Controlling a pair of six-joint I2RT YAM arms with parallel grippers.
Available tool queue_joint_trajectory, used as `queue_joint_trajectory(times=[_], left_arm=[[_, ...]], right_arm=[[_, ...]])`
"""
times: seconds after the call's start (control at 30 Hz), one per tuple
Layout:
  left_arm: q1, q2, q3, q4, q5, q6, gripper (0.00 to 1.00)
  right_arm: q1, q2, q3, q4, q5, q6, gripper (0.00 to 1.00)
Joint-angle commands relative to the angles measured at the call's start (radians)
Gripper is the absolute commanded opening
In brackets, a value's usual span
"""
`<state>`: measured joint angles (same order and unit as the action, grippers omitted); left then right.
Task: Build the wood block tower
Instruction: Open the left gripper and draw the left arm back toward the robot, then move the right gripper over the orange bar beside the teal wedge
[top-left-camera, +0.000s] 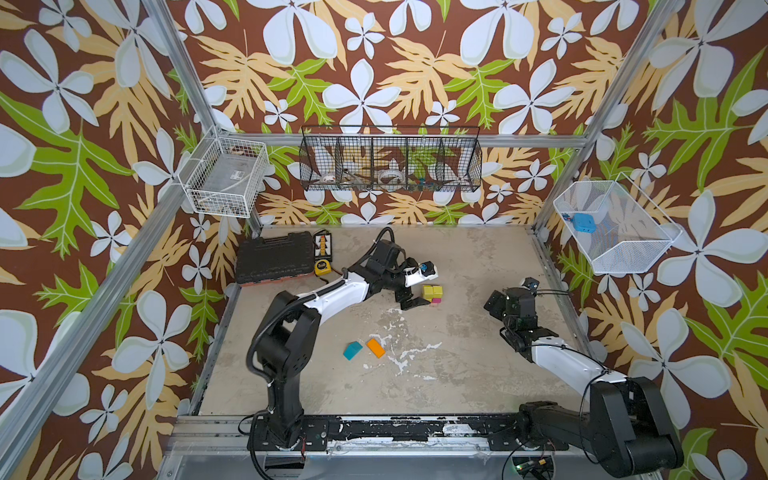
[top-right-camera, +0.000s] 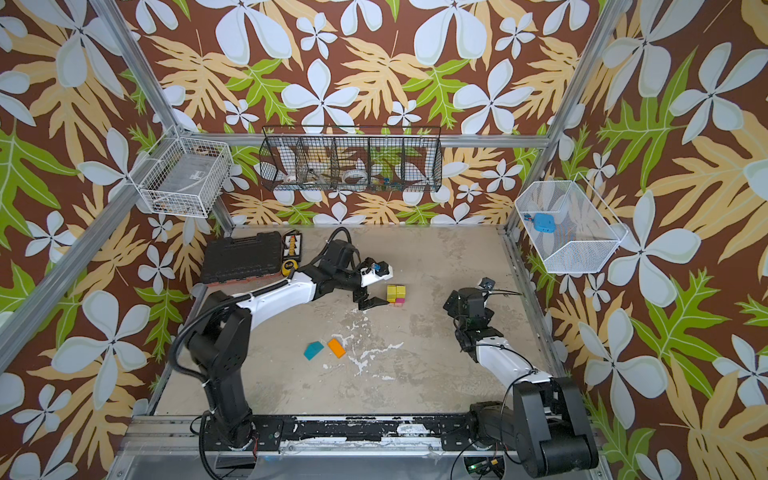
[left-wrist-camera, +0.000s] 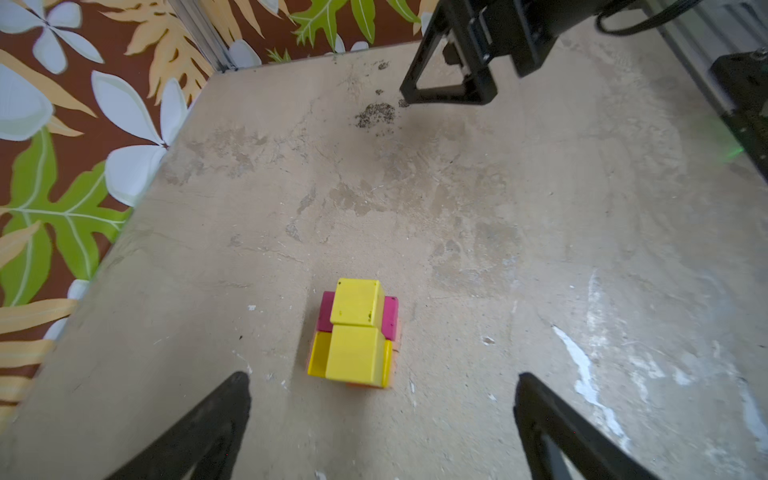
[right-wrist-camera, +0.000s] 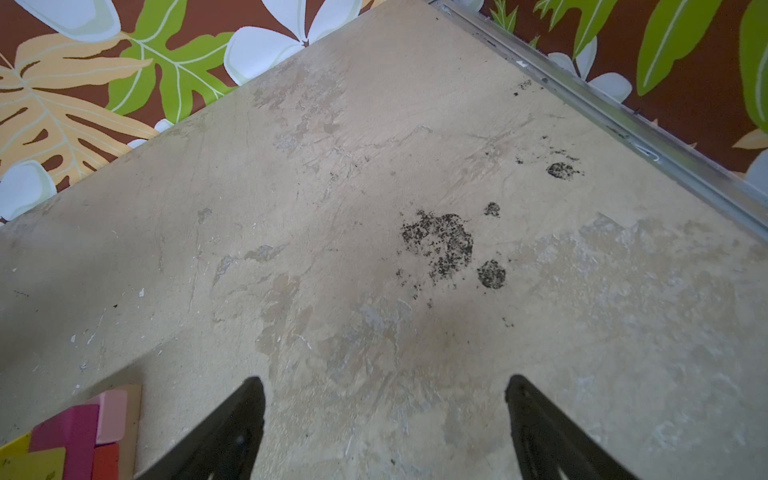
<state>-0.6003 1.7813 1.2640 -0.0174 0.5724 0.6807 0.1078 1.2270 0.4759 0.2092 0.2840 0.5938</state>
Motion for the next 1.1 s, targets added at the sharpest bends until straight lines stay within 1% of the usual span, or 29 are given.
queue_joint_trajectory(times=[0.0,0.03,0.13,0.17,0.2,0.23,0.3,0.33,0.37,0.4,0.43,0.5,0.53,0.6,0.67,0.7,0.73,0.83,0.9,0.93,0.97,1.0,1.03,1.07], left_arm=[[0.002,-0.177,-0.185,0.347,-0.145,-0.205,1.0],[0.002,-0.234,-0.243,0.397,-0.193,-0.244,1.0],[0.006,-0.421,-0.457,0.547,-0.367,-0.429,1.0],[0.007,-0.486,-0.53,0.587,-0.454,-0.482,1.0],[0.007,-0.55,-0.6,0.619,-0.573,-0.54,1.0],[0.007,-0.608,-0.659,0.644,-0.725,-0.602,1.0],[0.009,-0.738,-0.773,0.61,-1.132,-0.819,1.0],[0.012,-0.793,-0.802,0.549,-1.268,-0.922,1.0],[0.016,-0.855,-0.826,0.453,-1.35,-1.034,1.0],[0.017,-0.911,-0.862,0.405,-1.371,-1.082,1.0],[0.017,-0.959,-0.904,0.408,-1.364,-1.075,1.0],[0.019,-1.052,-1.021,0.474,-1.375,-1.027,1.0],[0.019,-1.087,-1.06,0.486,-1.39,-1.017,1.0],[0.019,-1.161,-1.12,0.472,-1.42,-1.018,1.0],[0.019,-1.218,-1.149,0.447,-1.43,-1.016,1.0],[0.019,-1.249,-1.151,0.406,-1.439,-1.039,1.0],[0.019,-1.275,-1.154,0.389,-1.435,-1.045,1.0],[0.019,-1.346,-1.183,0.376,-1.429,-1.065,1.0],[0.018,-1.384,-1.22,0.387,-1.445,-1.108,1.0],[0.019,-1.403,-1.238,0.394,-1.434,-1.121,1.0],[0.019,-1.421,-1.261,0.405,-1.396,-1.123,1.0],[0.019,-1.437,-1.283,0.449,-1.342,-1.091,1.0],[0.019,-1.444,-1.302,0.486,-1.295,-1.058,1.0],[0.019,-1.445,-1.316,0.509,-1.271,-1.05,1.0]], right_arm=[[0.002,0.004,0.012,0.012,0.0,-0.006,0.91],[0.003,0.005,0.012,0.012,0.001,-0.006,0.9],[0.005,0.009,0.015,0.009,0.005,-0.008,0.91],[0.007,0.011,0.017,0.009,0.007,-0.008,0.91],[0.007,0.015,0.021,0.003,0.011,-0.007,0.92],[0.007,0.019,0.025,-0.003,0.016,-0.005,0.93],[0.006,0.026,0.037,-0.026,0.023,-0.002,0.95],[0.006,0.028,0.044,-0.044,0.025,0.0,0.96],[0.007,0.026,0.054,-0.072,0.027,0.008,0.96],[0.008,0.023,0.064,-0.102,0.025,0.013,0.95],[0.01,0.014,0.072,-0.128,0.019,0.018,0.94],[0.026,-0.032,0.085,-0.19,0.003,0.039,0.93],[0.042,-0.062,0.086,-0.207,-0.012,0.049,0.93],[0.121,-0.145,0.083,-0.237,-0.005,0.069,0.95],[0.233,-0.231,0.076,-0.253,0.023,0.093,0.99],[0.291,-0.266,0.069,-0.247,0.026,0.106,1.0],[0.341,-0.291,0.062,-0.236,0.021,0.115,1.0],[0.515,-0.307,0.06,-0.224,0.021,0.155,1.0],[0.664,-0.265,0.08,-0.225,0.063,0.179,0.98],[0.735,-0.235,0.095,-0.232,0.089,0.185,0.98],[0.823,-0.196,0.117,-0.248,0.13,0.189,0.98],[0.891,-0.148,0.146,-0.276,0.175,0.201,0.97],[0.938,-0.109,0.173,-0.307,0.204,0.216,0.97],[0.979,-0.06,0.203,-0.346,0.218,0.227,0.95]])
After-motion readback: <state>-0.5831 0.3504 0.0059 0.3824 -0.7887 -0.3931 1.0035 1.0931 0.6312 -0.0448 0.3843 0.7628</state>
